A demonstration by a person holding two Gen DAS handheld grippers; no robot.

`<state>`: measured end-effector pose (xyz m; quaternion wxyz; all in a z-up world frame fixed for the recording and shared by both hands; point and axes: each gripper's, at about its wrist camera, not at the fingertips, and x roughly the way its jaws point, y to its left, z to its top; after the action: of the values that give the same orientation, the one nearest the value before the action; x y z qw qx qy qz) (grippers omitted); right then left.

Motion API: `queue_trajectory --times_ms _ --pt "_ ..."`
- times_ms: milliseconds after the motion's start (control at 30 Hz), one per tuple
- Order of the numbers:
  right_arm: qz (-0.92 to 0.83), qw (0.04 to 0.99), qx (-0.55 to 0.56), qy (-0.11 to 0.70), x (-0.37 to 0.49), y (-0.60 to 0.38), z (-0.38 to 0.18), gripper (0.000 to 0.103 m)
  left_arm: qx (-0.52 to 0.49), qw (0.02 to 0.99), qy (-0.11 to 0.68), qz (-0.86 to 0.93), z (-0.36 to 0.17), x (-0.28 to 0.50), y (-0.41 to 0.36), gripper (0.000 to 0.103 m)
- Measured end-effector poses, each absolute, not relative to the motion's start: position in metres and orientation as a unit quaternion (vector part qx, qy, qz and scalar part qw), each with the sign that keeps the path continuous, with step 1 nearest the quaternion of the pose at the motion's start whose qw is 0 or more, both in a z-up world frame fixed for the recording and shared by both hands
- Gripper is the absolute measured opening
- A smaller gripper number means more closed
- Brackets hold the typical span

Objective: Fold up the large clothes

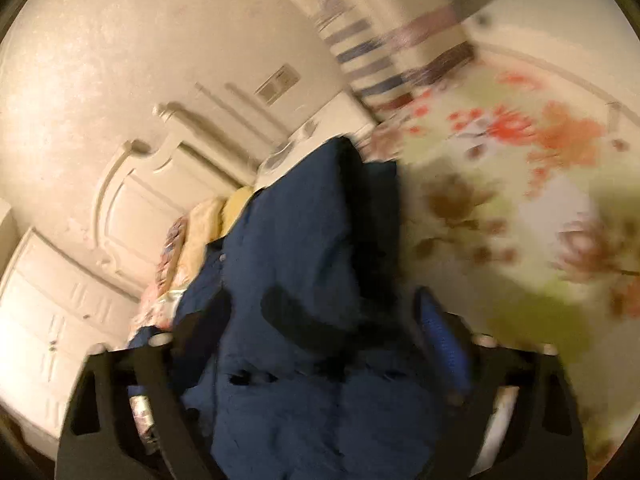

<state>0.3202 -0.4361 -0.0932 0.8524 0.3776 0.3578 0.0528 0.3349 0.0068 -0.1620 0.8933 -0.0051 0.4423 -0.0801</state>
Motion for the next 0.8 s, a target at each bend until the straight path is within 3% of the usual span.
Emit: queue_trajectory --times_ms 33,67,167,267,300,333,367,533,800 --pt "0.048 0.858 0.367 0.356 0.326 -0.427 -0.09 0.06 -0.005 0.893 0.442 -0.08 -0.162 0.335 0.007 0.101" --pt "0.056 0.865 0.357 0.348 0.329 -0.42 -0.084 0.043 -0.005 0.893 0.442 -0.08 -0.162 0.335 0.006 0.101" --pt "0.126 0.897 0.292 0.307 0.334 -0.371 -0.046 0.038 -0.004 0.893 0.442 -0.08 -0.162 0.334 0.007 0.101" --pt "0.232 0.903 0.194 0.305 0.343 -0.299 -0.015 0.043 -0.006 0.893 0.442 -0.081 -0.162 0.334 0.007 0.101" --pt "0.261 0.897 0.167 0.315 0.346 -0.279 -0.011 0.068 -0.01 0.894 0.441 -0.083 -0.162 0.335 0.007 0.101" --pt "0.276 0.894 0.136 0.326 0.348 -0.259 -0.007 0.085 -0.012 0.894 0.441 -0.084 -0.161 0.334 0.008 0.101" --pt "0.274 0.897 0.121 0.325 0.349 -0.251 -0.006 0.09 -0.015 0.894 0.44 -0.085 -0.161 0.335 0.008 0.101" --pt "0.229 0.907 0.146 0.323 0.347 -0.277 -0.012 0.09 -0.019 0.894 0.439 -0.088 -0.161 0.335 0.011 0.101" --pt "0.051 0.912 0.19 0.361 0.342 -0.362 -0.068 0.09 0.018 0.885 0.458 -0.084 -0.163 0.341 0.002 0.101"
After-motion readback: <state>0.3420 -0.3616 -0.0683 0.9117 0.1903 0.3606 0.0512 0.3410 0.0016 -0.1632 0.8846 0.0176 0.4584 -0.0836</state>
